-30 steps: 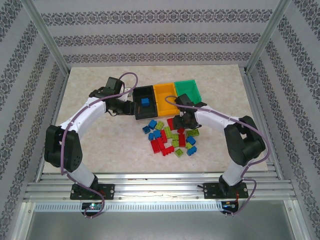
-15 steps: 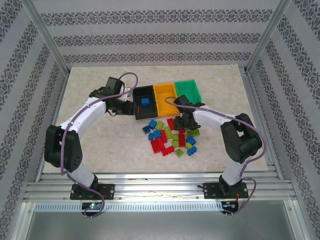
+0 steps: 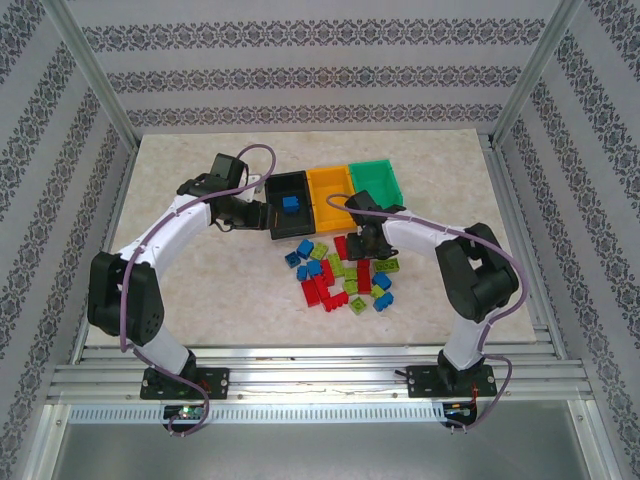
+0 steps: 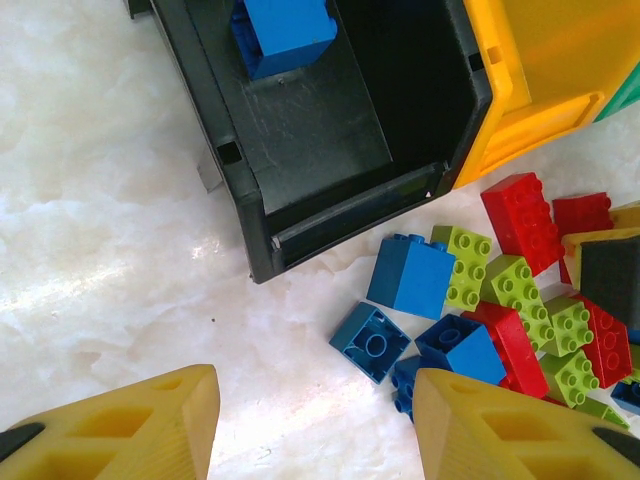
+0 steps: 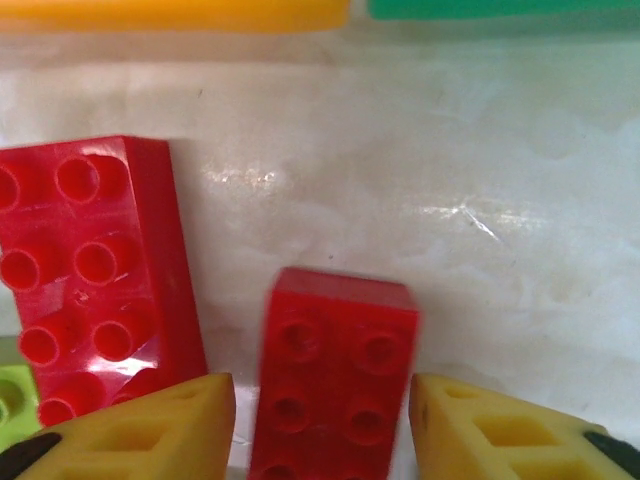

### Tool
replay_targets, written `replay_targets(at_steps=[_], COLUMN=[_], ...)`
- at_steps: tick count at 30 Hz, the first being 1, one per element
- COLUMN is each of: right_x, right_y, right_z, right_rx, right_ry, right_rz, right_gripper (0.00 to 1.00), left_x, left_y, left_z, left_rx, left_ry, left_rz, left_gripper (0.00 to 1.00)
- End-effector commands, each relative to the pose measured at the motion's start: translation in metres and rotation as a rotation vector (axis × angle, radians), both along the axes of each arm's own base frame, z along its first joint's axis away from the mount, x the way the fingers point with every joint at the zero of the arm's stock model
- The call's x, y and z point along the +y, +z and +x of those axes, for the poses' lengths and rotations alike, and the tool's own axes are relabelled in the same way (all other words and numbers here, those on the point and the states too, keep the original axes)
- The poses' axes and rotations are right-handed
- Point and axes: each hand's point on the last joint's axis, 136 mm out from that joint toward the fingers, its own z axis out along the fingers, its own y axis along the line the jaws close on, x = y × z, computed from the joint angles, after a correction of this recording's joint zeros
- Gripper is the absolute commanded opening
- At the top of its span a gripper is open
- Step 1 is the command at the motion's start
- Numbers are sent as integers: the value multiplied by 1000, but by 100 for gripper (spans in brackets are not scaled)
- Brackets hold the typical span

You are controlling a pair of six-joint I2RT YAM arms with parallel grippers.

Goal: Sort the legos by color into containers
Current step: Pick up the lego from the center of the table, then place the lego in the container.

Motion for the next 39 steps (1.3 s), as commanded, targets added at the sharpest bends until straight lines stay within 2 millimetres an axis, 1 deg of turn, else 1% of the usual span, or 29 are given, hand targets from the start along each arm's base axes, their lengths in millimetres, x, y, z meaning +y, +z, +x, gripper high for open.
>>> replay_targets(at_steps=[1,3,4,7,10,12,15,17,21,25,26,27,30,32,35,39], right_x=[5,5,4,6,11,17,25,32,46,56,57,59,59,57,56,51], right_y=[-6,-1,2,14,39,62,87,101,115,118,117,117,117,117,113,99], right_z=[-4,-4,-2,3,15,28,49,65,97,121,124,126,126,120,104,77], right_rx=[30,18,10,-13,-69,-127,-180,-213,-252,-270,-267,-264,-266,-269,-266,-239], right_ry=[28,32,33,41,57,66,77,83,89,99,101,103,107,106,130,162], right_rz=[-7,-5,-3,0,16,36,55,66,90,99,97,93,94,100,115,107], right_gripper=[40,32,29,26,26,26,27,27,28,31,33,38,49,51,54,54], left_x=[5,5,4,5,6,5,6,5,7,6,7,8,8,8,9,7], left_y=[14,14,14,12,10,6,2,-1,-9,-9,-9,-8,-6,-6,-4,-3], left_z=[2,3,3,3,4,3,4,4,3,2,2,2,2,1,1,0], left_rx=[-49,-51,-47,-42,-39,-23,-13,1,22,26,24,19,15,15,7,7], left_ry=[-9,-9,-10,-10,-11,-17,-19,-24,-26,-31,-29,-26,-27,-28,-27,-31], left_rz=[20,21,18,26,33,33,45,45,62,53,60,66,64,62,66,56], left_gripper=[54,54,54,54,54,54,54,54,54,54,54,54,54,54,54,54])
